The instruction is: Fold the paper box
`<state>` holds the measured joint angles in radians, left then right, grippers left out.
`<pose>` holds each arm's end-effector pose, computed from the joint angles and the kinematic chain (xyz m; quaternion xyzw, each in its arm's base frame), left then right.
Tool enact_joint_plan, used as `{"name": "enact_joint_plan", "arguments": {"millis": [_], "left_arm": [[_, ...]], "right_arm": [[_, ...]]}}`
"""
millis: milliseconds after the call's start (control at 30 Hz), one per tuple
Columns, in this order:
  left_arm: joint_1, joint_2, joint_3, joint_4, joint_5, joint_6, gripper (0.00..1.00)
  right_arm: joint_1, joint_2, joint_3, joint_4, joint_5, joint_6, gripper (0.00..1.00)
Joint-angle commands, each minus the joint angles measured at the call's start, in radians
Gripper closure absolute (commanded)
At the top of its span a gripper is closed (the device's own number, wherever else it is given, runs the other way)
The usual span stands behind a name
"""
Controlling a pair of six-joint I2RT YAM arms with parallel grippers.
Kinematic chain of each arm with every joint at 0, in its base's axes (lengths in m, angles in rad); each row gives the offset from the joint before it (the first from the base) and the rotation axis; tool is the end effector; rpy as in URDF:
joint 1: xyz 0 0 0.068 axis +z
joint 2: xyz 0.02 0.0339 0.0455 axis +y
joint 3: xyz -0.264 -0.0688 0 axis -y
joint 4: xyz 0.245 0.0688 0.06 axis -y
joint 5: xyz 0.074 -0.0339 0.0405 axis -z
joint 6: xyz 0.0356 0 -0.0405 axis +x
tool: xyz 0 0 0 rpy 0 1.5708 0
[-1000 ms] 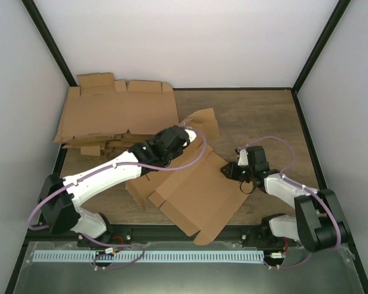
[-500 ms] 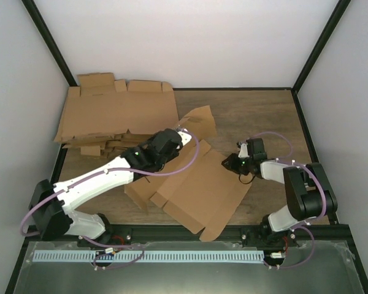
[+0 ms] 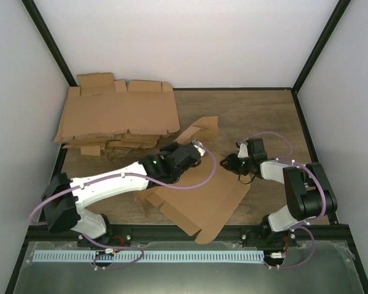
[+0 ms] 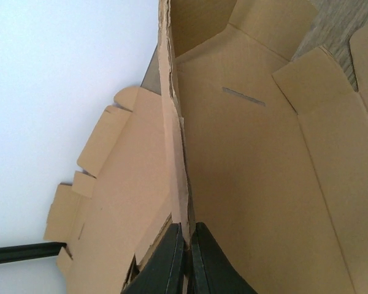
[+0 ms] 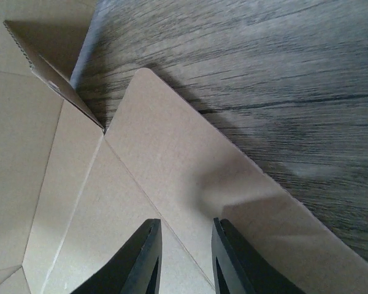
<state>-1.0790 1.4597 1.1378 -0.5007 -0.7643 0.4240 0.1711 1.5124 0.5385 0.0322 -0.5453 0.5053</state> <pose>0.1681 -0.2616 0.2822 0.4901 0.7241 0.2196 0.4327 0.2465 0.0613 0.1237 0.0702 0.9169 0.3404 0.1961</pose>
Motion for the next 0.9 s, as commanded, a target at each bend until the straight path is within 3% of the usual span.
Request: {"name": "enact_joint_plan", "arguments": {"millis": [0,400,633,767,867], "left_arm": [[-0.054,0.050,0.047,-0.065,-0.106,0.003,0.96],[-0.076,0.112,0.044,-0.057,-0.156,-0.030,0.96],[-0.075,0.135,0.055,-0.053,-0.182,-0.015,0.96],[-0.076,0.138,0.057,-0.055,-0.189,-0.012,0.96],[-0.076,0.134,0.057,-0.059,-0.193,-0.014,0.96]], "right_arm": [[-0.006,-0.006,0.017,0.016,-0.011,-0.038,0.75],[-0.006,-0.069,0.043,0.061,-0.011,-0.112,0.62],[-0.005,-0.073,0.084,0.220,0.014,-0.217,0.57],[-0.005,-0.044,0.110,0.340,0.005,-0.277,0.37],[-0.005,-0.015,0.143,0.391,0.040,-0.329,0.28]]}}
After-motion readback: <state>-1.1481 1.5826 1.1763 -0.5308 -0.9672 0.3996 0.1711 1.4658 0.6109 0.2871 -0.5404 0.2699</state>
